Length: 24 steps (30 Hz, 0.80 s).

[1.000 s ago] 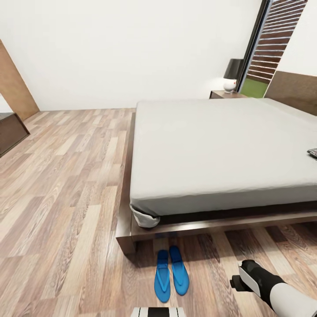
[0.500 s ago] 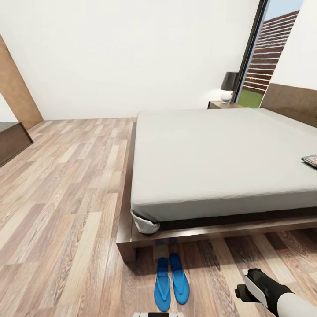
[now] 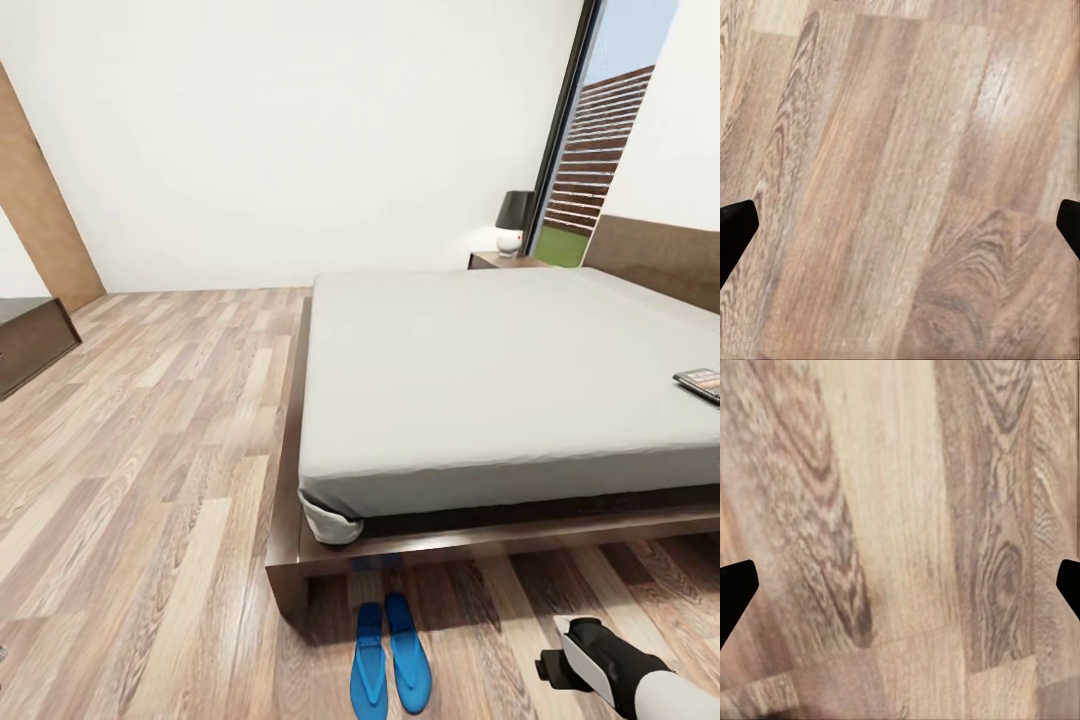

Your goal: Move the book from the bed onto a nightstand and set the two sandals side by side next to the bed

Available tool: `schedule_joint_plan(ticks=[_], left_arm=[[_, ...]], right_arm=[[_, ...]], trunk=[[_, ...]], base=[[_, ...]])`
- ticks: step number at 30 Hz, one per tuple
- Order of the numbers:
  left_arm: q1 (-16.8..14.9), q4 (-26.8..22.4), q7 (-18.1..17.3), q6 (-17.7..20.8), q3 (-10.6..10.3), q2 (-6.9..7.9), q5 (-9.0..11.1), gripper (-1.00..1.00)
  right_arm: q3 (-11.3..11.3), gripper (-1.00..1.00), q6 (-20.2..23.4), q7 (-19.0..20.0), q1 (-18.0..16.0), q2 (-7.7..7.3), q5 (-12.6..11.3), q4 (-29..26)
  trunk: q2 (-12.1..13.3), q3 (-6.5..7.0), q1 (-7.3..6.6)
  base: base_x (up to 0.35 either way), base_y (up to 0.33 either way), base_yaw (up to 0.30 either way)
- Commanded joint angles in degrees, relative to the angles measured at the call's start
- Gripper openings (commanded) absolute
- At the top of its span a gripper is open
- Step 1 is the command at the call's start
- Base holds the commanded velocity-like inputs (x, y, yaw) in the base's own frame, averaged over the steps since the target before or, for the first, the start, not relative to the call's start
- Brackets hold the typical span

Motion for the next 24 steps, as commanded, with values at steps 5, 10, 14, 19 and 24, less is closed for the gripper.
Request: schedule_joint_plan(ticks=[5,10,14,19,24], left_arm=[[0.36,0.03,-0.18,0.04,-0.47,-0.45,0.61,1.00],[0.53,0.05,-0.18,-0.26,-0.46,-1.70,0.56,1.00],[0.61,0.06,-0.18,-0.77,-0.46,-2.77,0.49,1.00],[0.64,0.06,-0.18,-0.99,-0.45,-3.25,0.45,1.00],[0.65,0.11,-0.08,-1.05,-0.45,-3.46,0.39,1.00]], right_arm=[[0.43,1.00,0.14,-0.40,0.04,-0.06,-0.61,0.13],[0.47,1.00,-0.03,-0.40,0.06,-0.06,-0.61,0.28],[0.48,1.00,-1.53,-0.36,0.08,-0.04,-0.65,0.67],[0.49,1.00,-3.23,-0.33,0.14,0.04,-0.68,1.77],[0.48,1.00,-4.08,-0.31,0.22,0.05,-0.66,2.39]], trunk=[[1.99,0.85,-1.11],[3.99,1.75,-2.21],[5.60,2.47,-3.08],[7.60,3.37,-4.18],[9.61,4.27,-5.28]], base=[[0.000,0.000,0.000],[0.000,0.000,0.000],[0.000,0.000,0.000],[0.000,0.000,0.000],[0.000,0.000,0.000]])
